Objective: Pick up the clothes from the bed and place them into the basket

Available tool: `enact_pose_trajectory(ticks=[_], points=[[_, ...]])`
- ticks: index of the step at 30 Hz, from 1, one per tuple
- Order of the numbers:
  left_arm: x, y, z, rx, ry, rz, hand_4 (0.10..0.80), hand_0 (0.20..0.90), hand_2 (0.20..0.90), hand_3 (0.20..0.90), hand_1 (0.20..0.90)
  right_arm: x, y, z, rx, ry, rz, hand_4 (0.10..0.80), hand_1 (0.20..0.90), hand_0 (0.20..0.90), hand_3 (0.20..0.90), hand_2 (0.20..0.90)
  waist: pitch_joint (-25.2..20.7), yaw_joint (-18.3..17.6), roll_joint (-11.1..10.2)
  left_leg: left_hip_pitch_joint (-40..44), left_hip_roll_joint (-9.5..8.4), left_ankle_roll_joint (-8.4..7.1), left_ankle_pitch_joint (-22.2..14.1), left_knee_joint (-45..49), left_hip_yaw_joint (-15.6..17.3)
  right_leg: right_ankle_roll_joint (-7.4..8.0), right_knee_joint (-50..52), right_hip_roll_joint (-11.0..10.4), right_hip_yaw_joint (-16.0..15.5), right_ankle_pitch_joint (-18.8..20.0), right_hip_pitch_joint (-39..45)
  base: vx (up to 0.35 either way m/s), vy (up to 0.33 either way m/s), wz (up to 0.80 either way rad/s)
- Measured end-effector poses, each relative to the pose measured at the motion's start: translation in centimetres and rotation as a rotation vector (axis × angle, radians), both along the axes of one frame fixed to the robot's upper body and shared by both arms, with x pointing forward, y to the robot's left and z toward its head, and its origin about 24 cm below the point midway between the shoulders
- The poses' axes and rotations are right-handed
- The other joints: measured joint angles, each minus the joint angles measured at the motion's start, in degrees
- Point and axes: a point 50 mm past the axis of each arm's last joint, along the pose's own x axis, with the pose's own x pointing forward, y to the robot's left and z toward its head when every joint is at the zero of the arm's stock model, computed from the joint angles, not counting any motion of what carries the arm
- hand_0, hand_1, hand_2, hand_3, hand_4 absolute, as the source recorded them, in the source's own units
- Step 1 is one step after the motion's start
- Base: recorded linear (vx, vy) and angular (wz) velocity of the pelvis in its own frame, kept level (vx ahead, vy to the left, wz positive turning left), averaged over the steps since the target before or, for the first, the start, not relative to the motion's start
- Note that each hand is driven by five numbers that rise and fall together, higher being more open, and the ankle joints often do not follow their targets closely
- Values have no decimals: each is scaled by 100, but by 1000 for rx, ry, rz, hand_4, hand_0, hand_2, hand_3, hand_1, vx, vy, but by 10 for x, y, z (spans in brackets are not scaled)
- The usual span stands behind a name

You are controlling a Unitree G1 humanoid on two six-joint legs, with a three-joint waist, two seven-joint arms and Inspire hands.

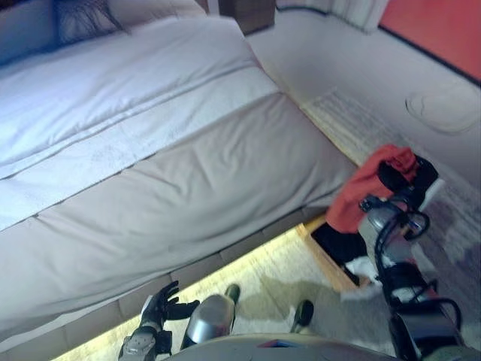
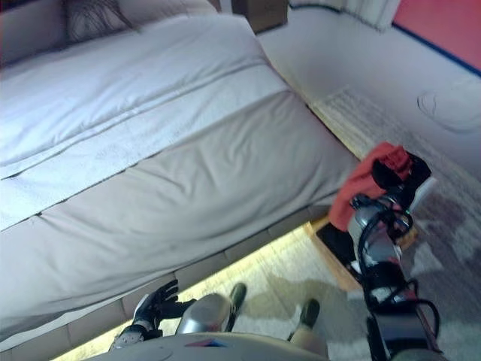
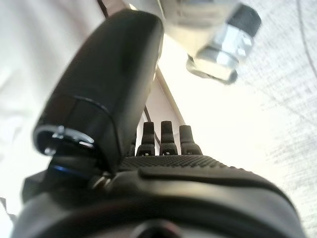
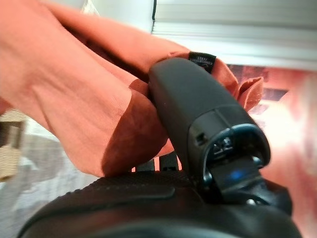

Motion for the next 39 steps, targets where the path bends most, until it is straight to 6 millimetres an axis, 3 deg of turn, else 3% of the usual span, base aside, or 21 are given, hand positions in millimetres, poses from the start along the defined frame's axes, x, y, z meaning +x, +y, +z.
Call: enact_pose_trajectory(ticks=[1, 2, 3, 6, 8, 12, 20, 26, 30, 39], points=[[-3, 6, 1, 20, 7, 2, 800, 900, 900, 900, 900, -2, 7, -6, 26, 5, 15, 100, 300, 300, 200, 300, -3, -6, -149, 71, -126, -35, 22, -45, 107, -7, -248, -54, -94, -59, 127, 19, -78, -55], [-4, 7, 1, 27, 14, 8, 800, 900, 900, 900, 900, -2, 15, -11, 46, 7, 38, 100, 300, 300, 200, 300, -8, -93, -168, 140, -137, -71, 41, -116, 152, 96, -514, -4, -13, 1, 228, -31, -107, -65], [-3, 6, 1, 26, 10, 8, 800, 900, 900, 900, 900, -3, 20, -16, 48, 24, 59, 100, 300, 300, 200, 300, -14, -221, -149, 213, -32, -91, 157, -251, 205, 159, -752, 35, -1, 132, 284, -46, -117, -62], [20, 4, 7, 3, -63, 50, 800, 900, 900, 900, 900, -5, 26, -23, 46, 57, 99, 100, 300, 300, 200, 300, -16, -304, -157, 185, 131, -134, 283, -425, 670, -64, -1780, 170, -151, 413, 521, -58, -161, -80], [41, 0, 13, -13, -126, 55, 800, 900, 900, 900, 900, -6, 25, -24, 43, 65, 81, 100, 300, 300, 200, 300, -17, -371, -160, 149, 142, -138, 285, -437, 707, 34, -2139, 199, -319, 661, 624, 1, -74, -28], [56, -7, 18, -31, -180, 39, 800, 900, 900, 900, 900, -6, 18, -28, 47, 109, 43, 100, 300, 300, 200, 300, -67, -371, -127, 158, 144, -211, 329, -533, 617, -38, -2590, 340, -366, 954, 807, 55, -36, 8], [3, -12, -2, -39, -23, 29, 800, 900, 900, 900, 900, -12, 2, -37, 31, 198, -1, 100, 300, 300, 200, 300, -197, -152, 90, 186, 118, -238, 347, -513, 422, -102, -2743, 338, -555, 1032, 1005, 76, 20, 12], [-5, -13, -3, -49, -5, 20, 800, 900, 900, 900, 900, -16, -2, -45, 29, 241, -46, 100, 300, 300, 200, 300, -258, 24, 211, 100, 4, -257, 357, -508, 294, -71, -2744, 216, -698, 1009, 996, 16, 29, 14], [0, -13, -2, -64, -27, -4, 800, 900, 900, 900, 900, -11, -6, -40, 25, 235, -81, 100, 300, 300, 200, 300, -222, 18, 307, -125, -94, -285, 418, -492, 191, -56, -2744, 110, -803, 1004, 829, -86, 22, 14], [19, -24, 3, -107, -93, -77, 800, 900, 900, 900, 900, 15, -55, 14, -72, 167, -205, 100, 300, 300, 200, 300, 226, 117, 920, -648, -263, -270, 659, -512, 106, 11, -2753, -58, -867, 1153, 353, -106, 47, 7]])
